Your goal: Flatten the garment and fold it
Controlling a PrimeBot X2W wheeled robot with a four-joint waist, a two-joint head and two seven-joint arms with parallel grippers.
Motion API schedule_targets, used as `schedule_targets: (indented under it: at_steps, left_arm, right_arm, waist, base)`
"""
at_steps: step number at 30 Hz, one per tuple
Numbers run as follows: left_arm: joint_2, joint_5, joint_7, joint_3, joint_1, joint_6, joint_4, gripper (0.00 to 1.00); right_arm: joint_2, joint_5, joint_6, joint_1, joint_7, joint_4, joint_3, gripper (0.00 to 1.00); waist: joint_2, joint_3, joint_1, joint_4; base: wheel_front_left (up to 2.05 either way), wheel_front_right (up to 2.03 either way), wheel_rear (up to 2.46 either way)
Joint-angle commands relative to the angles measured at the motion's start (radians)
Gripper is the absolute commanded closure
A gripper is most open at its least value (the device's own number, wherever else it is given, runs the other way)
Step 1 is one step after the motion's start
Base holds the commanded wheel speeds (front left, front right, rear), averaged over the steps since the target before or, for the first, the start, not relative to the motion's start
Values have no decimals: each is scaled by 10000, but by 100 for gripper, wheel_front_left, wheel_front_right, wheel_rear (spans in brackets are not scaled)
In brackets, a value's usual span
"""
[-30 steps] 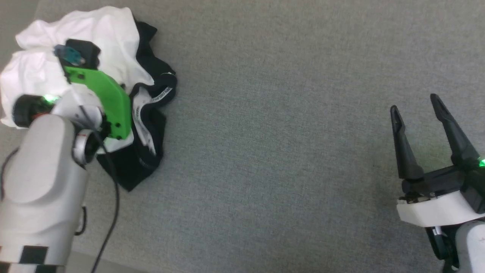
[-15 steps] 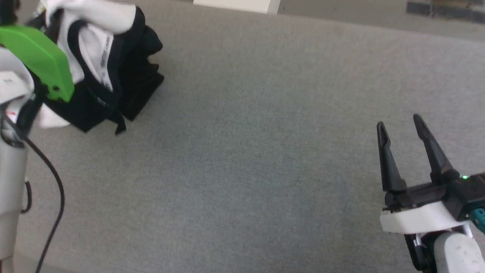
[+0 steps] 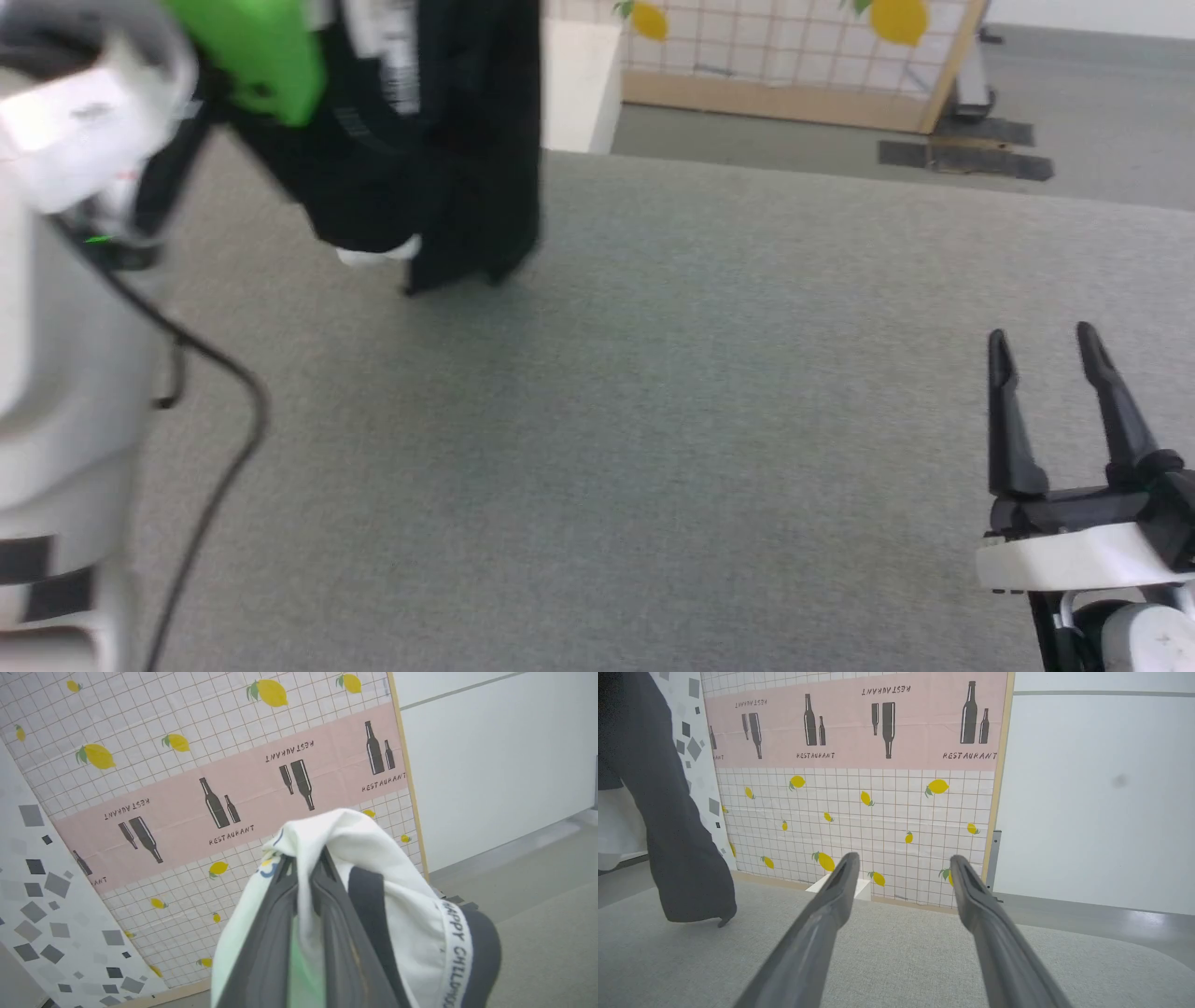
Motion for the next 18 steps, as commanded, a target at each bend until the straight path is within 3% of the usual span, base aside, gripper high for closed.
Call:
schedule_targets:
  at_steps: [1, 11, 18]
  left_arm:
    - [-296, -19, 7, -129, -242, 109, -44, 100]
    - [-2480, -613, -396, -1097, -730, 453, -51, 100]
    - [-3103, -812, -547, -1750, -465, 442, 265, 100]
  right_arm:
    - [15, 123, -15, 44, -69, -13, -71, 0]
    - [20, 321, -15, 116, -94, -324, -727, 0]
    - [21, 418, -15, 212, -99, -469, -1050, 0]
  waist:
    - [0, -367, 1, -434]
    - [0, -463, 1, -1558]
    - [0, -274, 1, -2394]
  base:
    - [0, 0, 0]
    - [0, 0, 0]
    - [0, 0, 0]
